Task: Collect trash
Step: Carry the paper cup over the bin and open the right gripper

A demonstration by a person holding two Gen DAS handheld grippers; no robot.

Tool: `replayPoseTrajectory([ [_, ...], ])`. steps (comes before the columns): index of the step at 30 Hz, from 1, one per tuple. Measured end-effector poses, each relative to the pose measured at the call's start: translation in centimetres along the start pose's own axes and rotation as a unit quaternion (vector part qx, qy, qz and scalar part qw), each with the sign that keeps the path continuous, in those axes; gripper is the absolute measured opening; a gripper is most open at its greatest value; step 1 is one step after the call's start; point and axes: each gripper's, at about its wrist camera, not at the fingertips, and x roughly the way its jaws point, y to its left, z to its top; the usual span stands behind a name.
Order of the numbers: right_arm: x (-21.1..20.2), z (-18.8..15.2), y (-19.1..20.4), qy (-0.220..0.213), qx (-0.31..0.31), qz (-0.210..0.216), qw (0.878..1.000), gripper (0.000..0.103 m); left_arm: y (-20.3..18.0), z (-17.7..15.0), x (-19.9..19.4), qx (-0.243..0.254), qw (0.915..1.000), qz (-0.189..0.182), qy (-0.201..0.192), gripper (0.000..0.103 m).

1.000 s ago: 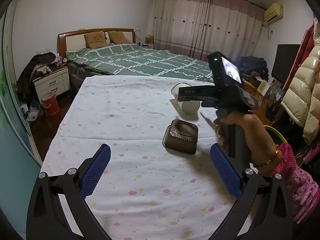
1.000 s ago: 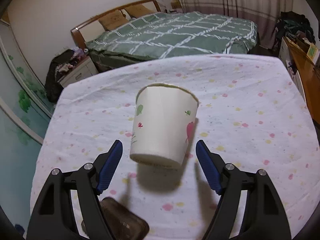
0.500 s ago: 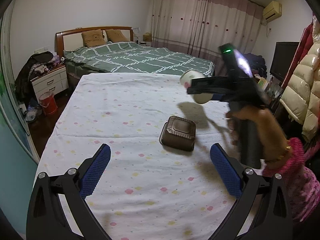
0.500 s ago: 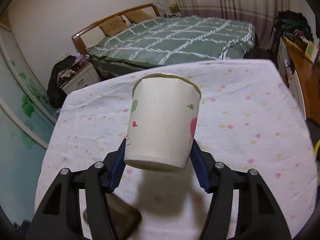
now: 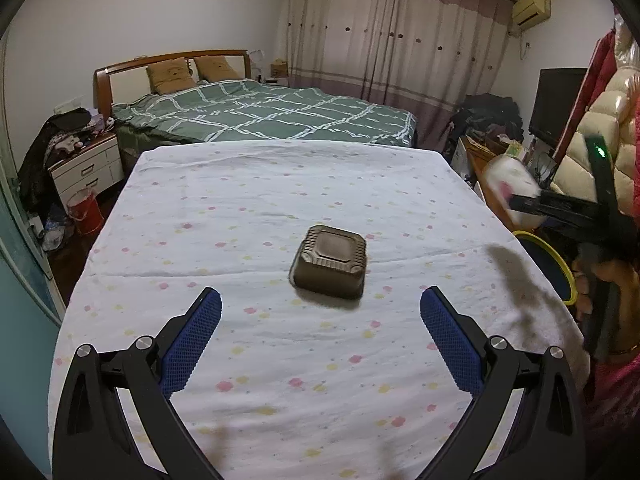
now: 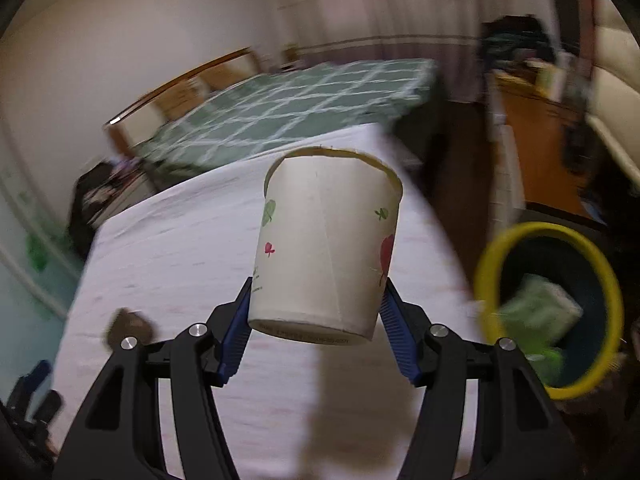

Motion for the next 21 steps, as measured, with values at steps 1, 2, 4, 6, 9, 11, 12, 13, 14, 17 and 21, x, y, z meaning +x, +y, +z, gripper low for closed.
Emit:
replayPoseTrajectory([
  [1,-0.2,0.0,-1.4,-0.001,0.008,-0.014,1.0,0.058,-0.2,0.0,0.2,0.002,1.0,-0.001,0.001,0.098],
  [2,-0.5,-0.1,-3.4,-0.001,0.024,-0.029,0.999,0.058,-0.5,0.0,0.4,0.003,1.0,-0.001,0.003,0.098],
  [4,-0.7,-0.4,-6.5,-0.002,0.043,-0.061,0.997,0.058,-0.8,0.1,0.8,0.005,1.0,-0.002,0.008,0.098],
  [6,-0.5,-0.8,-9.9,0.002,0.067,-0.094,0.993,0.058,-1.1,0.1,1.2,0.004,0.9999,-0.005,0.014,0.098],
  [9,0.4,-1.8,-13.9,0.016,0.094,-0.125,0.987,0.058,-1.5,0.2,1.7,0.007,0.9998,-0.007,0.02,0.098],
  [11,1.2,-2.5,-15.9,0.026,0.109,-0.139,0.984,0.058,-2.0,0.4,2.1,0.014,0.9996,-0.006,0.022,0.098],
  [12,1.5,-2.9,-16.8,0.029,0.116,-0.142,0.983,0.058,-2.2,0.4,2.2,0.016,0.9996,-0.007,0.024,0.098],
  [13,1.6,-3.4,-17.2,0.032,0.12,-0.147,0.981,0.059,-2.3,0.5,2.4,0.018,0.9995,-0.007,0.025,0.098],
  [14,1.9,-3.8,-17.9,0.036,0.124,-0.154,0.98,0.059,-2.5,0.5,2.6,0.02,0.9994,-0.007,0.027,0.098],
  [17,2.2,-4.6,-19.3,0.04,0.135,-0.162,0.977,0.063,-2.8,0.9,3.2,0.025,0.9991,-0.008,0.032,0.098],
  [21,1.7,-4.8,-19.4,0.032,0.135,-0.16,0.977,0.066,-3.0,1.3,4.0,0.034,0.9987,-0.005,0.037,0.098],
])
